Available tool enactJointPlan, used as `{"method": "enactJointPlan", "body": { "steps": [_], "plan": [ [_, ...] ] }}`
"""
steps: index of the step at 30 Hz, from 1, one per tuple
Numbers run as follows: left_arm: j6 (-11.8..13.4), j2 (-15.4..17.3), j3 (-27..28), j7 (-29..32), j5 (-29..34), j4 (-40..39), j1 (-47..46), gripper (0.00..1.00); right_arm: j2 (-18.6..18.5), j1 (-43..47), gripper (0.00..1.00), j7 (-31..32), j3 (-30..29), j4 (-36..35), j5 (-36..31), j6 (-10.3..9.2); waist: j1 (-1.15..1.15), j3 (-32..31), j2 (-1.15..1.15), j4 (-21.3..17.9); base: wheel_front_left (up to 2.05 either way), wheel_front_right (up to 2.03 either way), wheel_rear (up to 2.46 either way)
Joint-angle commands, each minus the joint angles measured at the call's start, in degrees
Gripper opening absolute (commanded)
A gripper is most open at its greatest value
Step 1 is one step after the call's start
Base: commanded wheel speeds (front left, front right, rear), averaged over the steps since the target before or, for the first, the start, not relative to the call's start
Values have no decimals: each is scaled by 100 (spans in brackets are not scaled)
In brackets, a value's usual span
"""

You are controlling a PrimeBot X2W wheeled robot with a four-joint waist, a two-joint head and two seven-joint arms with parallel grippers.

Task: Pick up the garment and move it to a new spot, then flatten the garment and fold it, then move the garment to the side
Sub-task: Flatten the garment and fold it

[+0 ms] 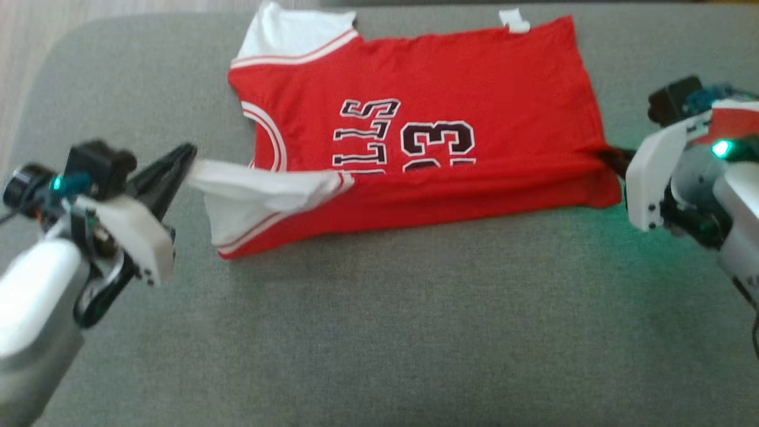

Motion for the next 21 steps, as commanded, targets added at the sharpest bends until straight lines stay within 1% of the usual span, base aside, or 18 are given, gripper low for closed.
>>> {"method": "enactJointPlan", "body": {
  "steps": [1, 6, 7, 9, 10, 11, 15, 18, 21],
  "plan": [
    [-50, 140, 155, -13, 59, 115, -530, 0, 3, -215, 0, -95, -44, 17, -77, -11, -2, 187, 0, 8, 0, 0, 0],
    [-76, -69, -191, -139, 115, 725, -1081, 0, 167, -467, 0, -139, 29, 241, -174, -11, -2, 371, 0, 3, 0, 0, 0],
    [-76, -69, -191, -139, 115, 725, -1081, 0, 167, -467, 0, -139, 29, 241, -174, -11, -2, 371, 0, 3, 0, 0, 0],
    [-78, -173, -284, -268, 130, 982, -1286, 0, 212, -547, 0, -193, 44, 351, -210, -11, -2, 417, 0, 9, 0, 0, 0],
    [-78, -245, -278, -367, 132, 1129, -1389, 29, 233, -601, 47, -310, 31, 410, -266, -11, -2, 437, 0, 13, 0, 0, 0],
    [-71, -317, -247, -519, 159, 1273, -1500, 100, 276, -639, 100, -425, -33, 505, -269, -11, -2, 457, 0, 15, 0, 0, 0],
    [-37, -649, -111, -1028, 132, 1818, -1783, 100, 585, -778, 100, -1022, -495, 886, -106, -11, -2, 464, 0, 28, 0, 0, 0],
    [117, -865, 87, -1616, 74, 2037, -1874, 100, 789, -873, 100, -1951, -821, 1021, -184, -11, -2, 369, 0, 48, 0, 0, 0],
    [319, -1062, 346, -2141, -36, 2058, -1781, 100, 1034, -839, 100, -2954, -1113, 1126, -338, -11, -2, 195, 0, 59, 0, 0, 0]
  ]
}}
